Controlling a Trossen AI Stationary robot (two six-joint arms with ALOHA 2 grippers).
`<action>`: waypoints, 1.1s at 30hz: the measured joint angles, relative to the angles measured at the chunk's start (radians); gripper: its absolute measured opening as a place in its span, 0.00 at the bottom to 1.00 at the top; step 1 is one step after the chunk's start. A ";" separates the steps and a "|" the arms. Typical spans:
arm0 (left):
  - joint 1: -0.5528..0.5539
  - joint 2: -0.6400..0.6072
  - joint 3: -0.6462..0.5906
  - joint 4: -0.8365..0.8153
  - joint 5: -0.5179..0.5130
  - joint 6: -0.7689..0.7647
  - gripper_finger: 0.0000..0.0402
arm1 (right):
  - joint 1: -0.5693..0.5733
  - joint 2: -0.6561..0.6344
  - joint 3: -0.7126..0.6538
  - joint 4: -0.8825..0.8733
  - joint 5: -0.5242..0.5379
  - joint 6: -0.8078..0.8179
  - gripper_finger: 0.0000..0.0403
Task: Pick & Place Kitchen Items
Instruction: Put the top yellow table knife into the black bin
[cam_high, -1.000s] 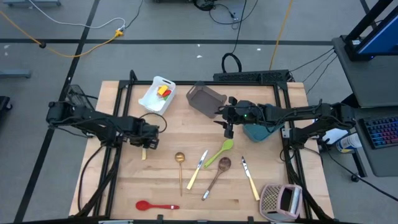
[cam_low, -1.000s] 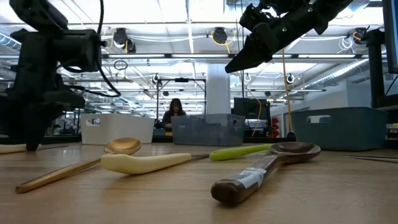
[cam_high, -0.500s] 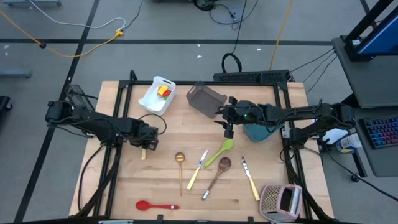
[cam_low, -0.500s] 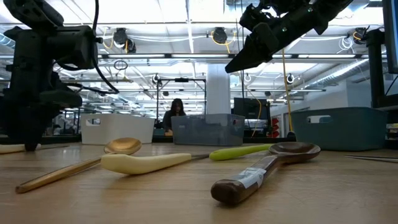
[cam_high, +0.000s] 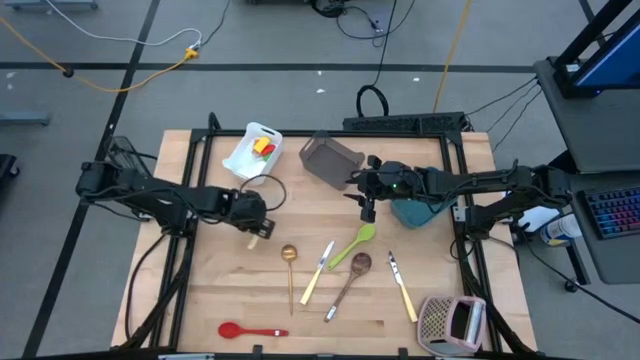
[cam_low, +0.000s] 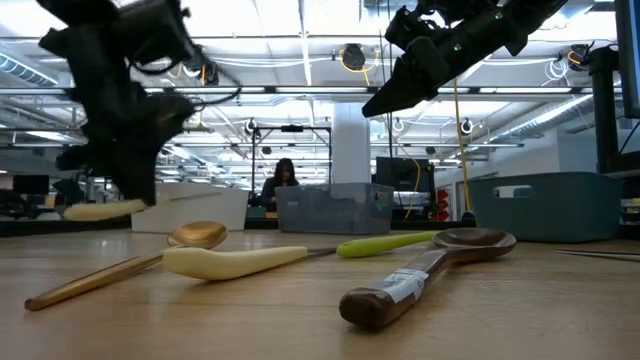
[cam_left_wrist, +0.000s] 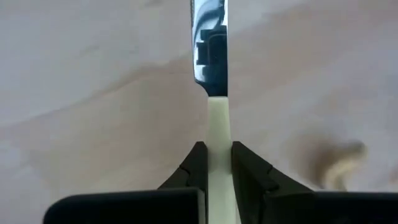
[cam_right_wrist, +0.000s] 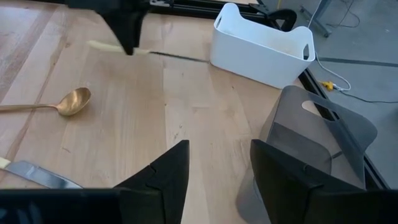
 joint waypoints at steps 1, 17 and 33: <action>-0.002 0.000 0.011 0.043 -0.002 0.046 0.08 | 0.000 0.000 0.000 0.001 0.000 -0.004 0.40; 0.130 0.027 0.349 0.253 -0.069 0.906 0.08 | 0.001 0.000 0.000 -0.014 0.000 -0.005 0.40; 0.347 0.442 0.849 -0.019 -0.102 1.575 0.08 | 0.002 -0.007 0.000 -0.207 0.000 0.116 0.39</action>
